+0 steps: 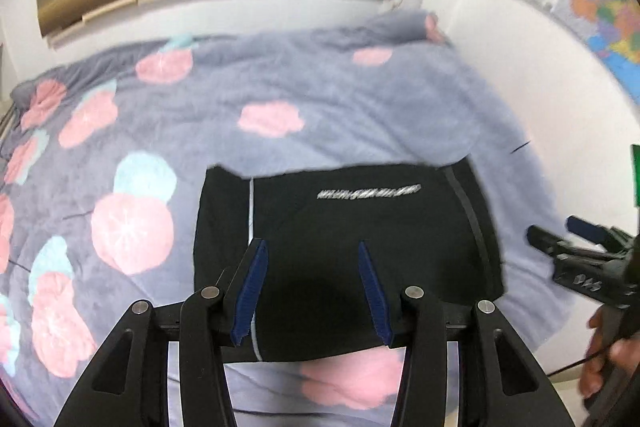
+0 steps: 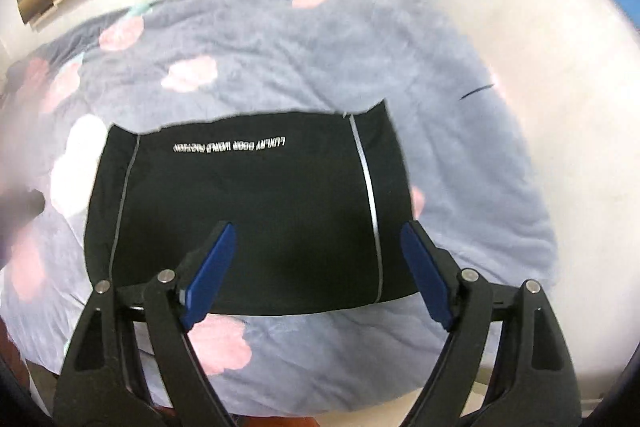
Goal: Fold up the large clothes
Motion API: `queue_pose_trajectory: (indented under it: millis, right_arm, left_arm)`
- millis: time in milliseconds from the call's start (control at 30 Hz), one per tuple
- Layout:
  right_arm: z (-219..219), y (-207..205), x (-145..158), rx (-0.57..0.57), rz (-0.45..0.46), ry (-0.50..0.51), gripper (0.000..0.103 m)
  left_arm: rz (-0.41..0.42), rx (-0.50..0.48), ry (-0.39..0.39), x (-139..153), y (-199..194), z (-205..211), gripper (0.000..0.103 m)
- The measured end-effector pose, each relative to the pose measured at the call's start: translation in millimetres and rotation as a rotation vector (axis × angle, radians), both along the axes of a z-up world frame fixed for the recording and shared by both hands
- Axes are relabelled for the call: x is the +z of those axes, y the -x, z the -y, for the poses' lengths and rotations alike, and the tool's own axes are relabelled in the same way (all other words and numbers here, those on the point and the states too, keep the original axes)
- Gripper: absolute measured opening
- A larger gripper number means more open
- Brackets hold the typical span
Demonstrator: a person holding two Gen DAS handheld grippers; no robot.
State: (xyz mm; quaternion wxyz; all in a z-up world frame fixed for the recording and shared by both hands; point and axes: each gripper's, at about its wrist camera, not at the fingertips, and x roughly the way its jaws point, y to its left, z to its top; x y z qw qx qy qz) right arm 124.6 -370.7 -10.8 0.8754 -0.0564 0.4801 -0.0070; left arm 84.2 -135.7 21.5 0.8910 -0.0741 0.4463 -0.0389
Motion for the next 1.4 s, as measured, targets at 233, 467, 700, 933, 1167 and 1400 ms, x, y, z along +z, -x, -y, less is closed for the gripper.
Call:
queue_pose_trajectory:
  millis: [233, 467, 700, 933, 1167, 1400]
  right_arm:
    - [-12, 28, 29, -0.005, 0.046, -0.005, 0.083]
    - [-17, 52, 36, -0.002, 0.053, 0.0, 0.084]
    - [-14, 59, 32, -0.025, 0.032, -0.015, 0.084]
    - [-13, 60, 31, -0.023, 0.023, -0.024, 0.084]
    - [-11, 62, 32, -0.026, 0.03, -0.037, 0.084]
    - [-13, 62, 33, -0.024, 0.034, -0.042, 0.084]
  left_arm:
    - [0.031, 0.003, -0.017, 39, 28, 30, 0.051]
    - [0.027, 0.024, -0.024, 40, 43, 40, 0.052]
    - [-0.002, 0.02, -0.026, 32, 47, 48, 0.052]
    - [-0.025, -0.001, -0.037, 25, 47, 56, 0.052]
    - [-0.007, -0.002, -0.047, 29, 50, 61, 0.052]
    - [-0.017, -0.004, -0.058, 27, 49, 61, 0.052]
